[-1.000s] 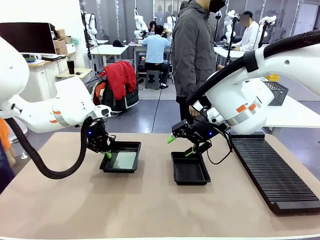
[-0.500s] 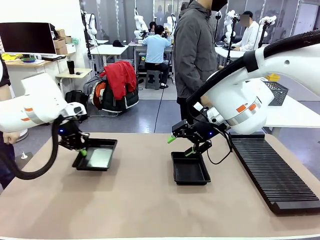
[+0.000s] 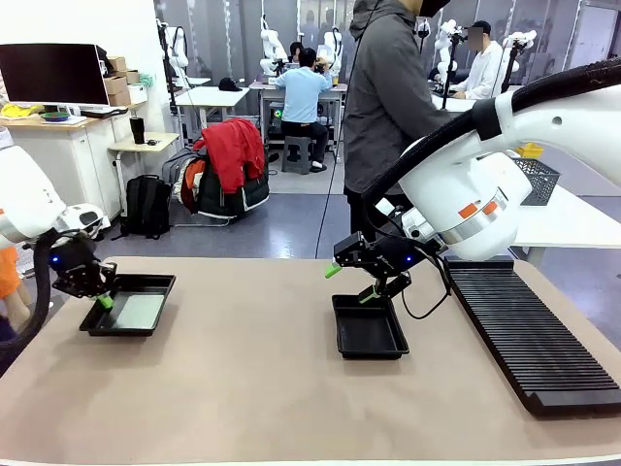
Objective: Inspect and transfer BCBs to ESD trays.
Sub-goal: Pick up the ESD tray and place it on the left side of the table, then pick up the Blank PCB from the PCB Rack and place it in the right ESD tray.
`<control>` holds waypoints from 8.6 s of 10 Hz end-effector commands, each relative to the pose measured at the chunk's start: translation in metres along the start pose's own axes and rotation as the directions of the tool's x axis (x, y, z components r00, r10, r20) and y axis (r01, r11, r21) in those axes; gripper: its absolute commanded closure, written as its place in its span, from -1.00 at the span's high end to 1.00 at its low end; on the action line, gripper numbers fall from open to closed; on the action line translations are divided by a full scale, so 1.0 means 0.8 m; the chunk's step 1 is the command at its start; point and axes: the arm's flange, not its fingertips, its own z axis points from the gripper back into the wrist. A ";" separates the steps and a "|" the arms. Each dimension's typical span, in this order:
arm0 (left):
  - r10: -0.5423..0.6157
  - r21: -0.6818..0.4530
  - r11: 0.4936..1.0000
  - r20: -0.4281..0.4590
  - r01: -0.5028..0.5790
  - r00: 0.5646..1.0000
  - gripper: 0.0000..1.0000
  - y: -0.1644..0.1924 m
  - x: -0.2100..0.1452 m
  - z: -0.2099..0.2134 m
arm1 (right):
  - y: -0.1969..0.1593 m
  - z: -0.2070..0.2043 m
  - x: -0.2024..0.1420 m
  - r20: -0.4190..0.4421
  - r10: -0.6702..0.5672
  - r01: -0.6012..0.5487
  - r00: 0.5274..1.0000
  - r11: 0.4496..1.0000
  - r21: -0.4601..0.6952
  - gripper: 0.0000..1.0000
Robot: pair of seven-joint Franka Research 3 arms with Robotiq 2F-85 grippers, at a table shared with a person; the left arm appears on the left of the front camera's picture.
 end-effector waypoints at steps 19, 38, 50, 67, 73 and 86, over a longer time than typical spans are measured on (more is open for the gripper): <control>-0.012 -0.004 1.000 -0.018 0.012 1.000 -0.66 0.034 -0.020 -0.015 | 0.004 0.002 0.000 0.001 -0.011 0.011 1.000 1.000 -0.022 1.00; -0.067 0.260 0.962 -0.075 0.084 0.995 1.00 -0.074 -0.054 0.193 | 0.004 0.002 0.000 0.001 -0.011 0.011 1.000 1.000 -0.022 1.00; -0.088 0.255 0.962 -0.066 0.102 0.994 1.00 -0.073 -0.051 0.193 | 0.004 0.002 0.000 0.001 -0.011 0.011 1.000 1.000 -0.022 1.00; -0.088 0.255 0.962 -0.066 0.102 0.994 1.00 -0.073 -0.051 0.193 | 0.004 0.002 0.000 0.001 -0.011 0.011 1.000 1.000 -0.022 1.00; -0.088 0.255 0.962 -0.066 0.102 0.994 1.00 -0.073 -0.051 0.193 | 0.004 0.002 0.000 0.001 -0.011 0.011 1.000 1.000 -0.022 1.00; -0.088 0.255 0.962 -0.066 0.102 0.994 1.00 -0.073 -0.051 0.193 | 0.004 0.002 0.000 0.001 -0.011 0.011 1.000 1.000 -0.022 1.00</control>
